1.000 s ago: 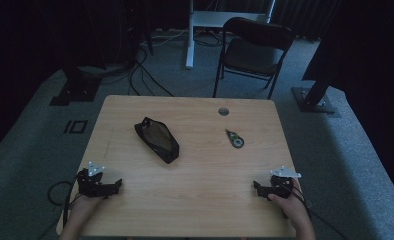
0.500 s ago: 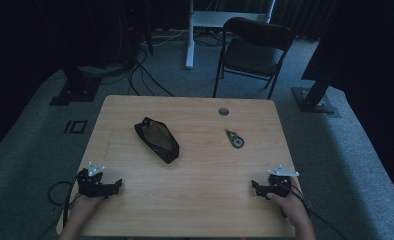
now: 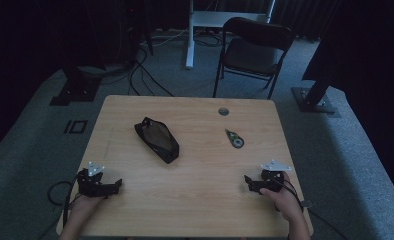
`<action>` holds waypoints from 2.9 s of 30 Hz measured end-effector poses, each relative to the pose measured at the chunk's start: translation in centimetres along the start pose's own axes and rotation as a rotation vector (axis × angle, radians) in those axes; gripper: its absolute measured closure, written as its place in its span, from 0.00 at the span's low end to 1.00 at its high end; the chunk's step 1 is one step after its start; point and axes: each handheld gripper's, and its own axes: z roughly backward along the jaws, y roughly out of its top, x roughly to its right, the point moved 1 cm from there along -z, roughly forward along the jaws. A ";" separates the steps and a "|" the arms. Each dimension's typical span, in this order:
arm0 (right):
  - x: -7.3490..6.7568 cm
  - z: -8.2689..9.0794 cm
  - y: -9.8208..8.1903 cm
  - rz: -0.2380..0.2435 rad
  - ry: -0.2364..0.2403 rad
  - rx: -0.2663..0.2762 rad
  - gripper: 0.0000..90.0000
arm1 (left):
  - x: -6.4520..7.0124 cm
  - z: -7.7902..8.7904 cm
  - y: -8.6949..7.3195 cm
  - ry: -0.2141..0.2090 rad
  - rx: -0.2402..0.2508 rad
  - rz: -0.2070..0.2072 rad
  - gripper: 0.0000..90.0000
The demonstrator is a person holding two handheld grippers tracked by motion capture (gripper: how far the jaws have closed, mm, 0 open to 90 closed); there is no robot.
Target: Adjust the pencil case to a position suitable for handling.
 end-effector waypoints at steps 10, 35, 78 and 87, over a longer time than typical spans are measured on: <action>-1.6 -0.9 1.6 0.028 0.029 0.018 0.15 | 0.0 0.0 0.0 0.000 0.000 0.000 0.00; -7.0 -3.8 5.8 0.095 0.139 0.068 0.16 | 0.0 0.0 0.0 0.000 0.000 0.000 0.00; -16.5 -8.6 10.2 0.163 0.274 0.100 0.20 | 0.0 0.0 0.0 0.000 0.000 0.000 0.00; -18.2 -9.2 11.5 0.134 0.264 0.148 0.20 | 0.0 0.0 0.0 0.000 0.000 0.000 0.00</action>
